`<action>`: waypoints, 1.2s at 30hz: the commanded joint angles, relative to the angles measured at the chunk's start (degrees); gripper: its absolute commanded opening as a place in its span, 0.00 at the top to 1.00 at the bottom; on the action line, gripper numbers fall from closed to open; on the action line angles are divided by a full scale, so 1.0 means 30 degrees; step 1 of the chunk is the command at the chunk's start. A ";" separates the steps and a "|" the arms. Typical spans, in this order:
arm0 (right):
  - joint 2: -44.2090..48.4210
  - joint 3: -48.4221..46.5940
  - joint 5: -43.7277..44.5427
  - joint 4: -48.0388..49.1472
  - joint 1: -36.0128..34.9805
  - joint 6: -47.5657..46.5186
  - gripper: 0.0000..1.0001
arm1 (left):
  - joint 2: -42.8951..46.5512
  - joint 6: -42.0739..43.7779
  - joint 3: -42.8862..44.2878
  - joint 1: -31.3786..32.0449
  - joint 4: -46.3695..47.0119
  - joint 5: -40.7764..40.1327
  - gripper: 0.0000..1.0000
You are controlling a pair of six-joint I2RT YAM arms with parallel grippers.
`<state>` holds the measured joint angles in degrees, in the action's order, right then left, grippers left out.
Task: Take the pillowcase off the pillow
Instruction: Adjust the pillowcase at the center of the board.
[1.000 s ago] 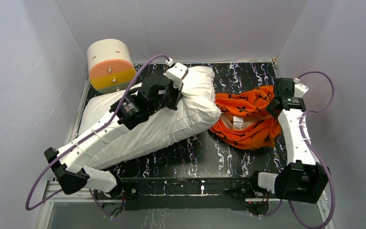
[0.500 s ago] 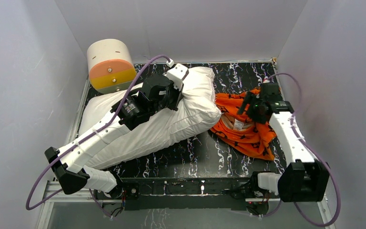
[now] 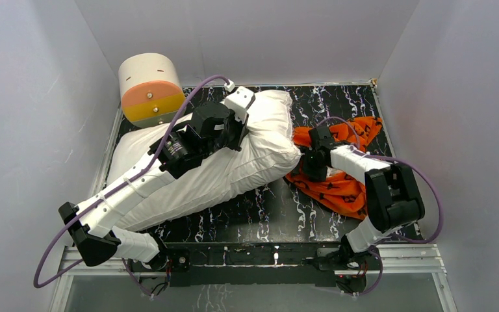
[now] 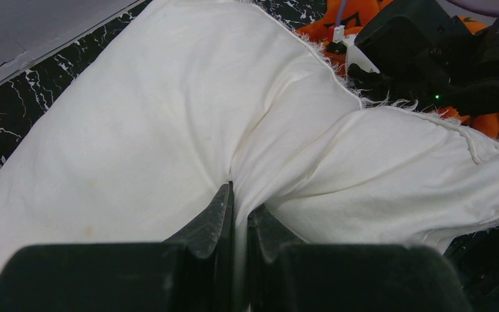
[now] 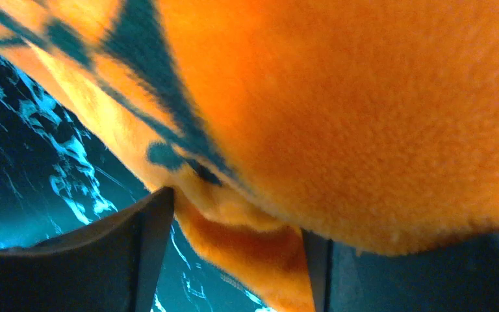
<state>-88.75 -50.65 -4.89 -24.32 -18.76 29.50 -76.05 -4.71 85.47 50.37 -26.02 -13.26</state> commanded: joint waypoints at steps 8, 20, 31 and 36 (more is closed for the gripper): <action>-0.0751 -0.2516 0.6681 -0.1828 -0.1395 0.1460 0.96 | 0.1698 0.0007 0.0729 -0.0178 0.1650 -0.1320 1.00; 0.2960 -0.9742 1.8392 -0.7706 0.2341 0.0954 1.00 | 0.1269 -0.0189 0.0693 -0.0170 0.1672 -0.0531 1.00; 0.4080 -0.7777 0.9931 -0.6056 0.2432 -0.0729 0.27 | -0.2061 -0.0666 0.0431 -0.0178 0.2563 0.6457 1.00; 0.5732 -0.8129 0.7436 -0.6303 0.2329 -0.0794 0.14 | -0.4412 -0.1599 0.0281 -0.0156 0.1352 0.9235 0.48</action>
<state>-77.45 -72.20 25.39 -45.04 -11.38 28.82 -87.70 -5.80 85.56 50.00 -24.25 5.02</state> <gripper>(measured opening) 0.809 0.177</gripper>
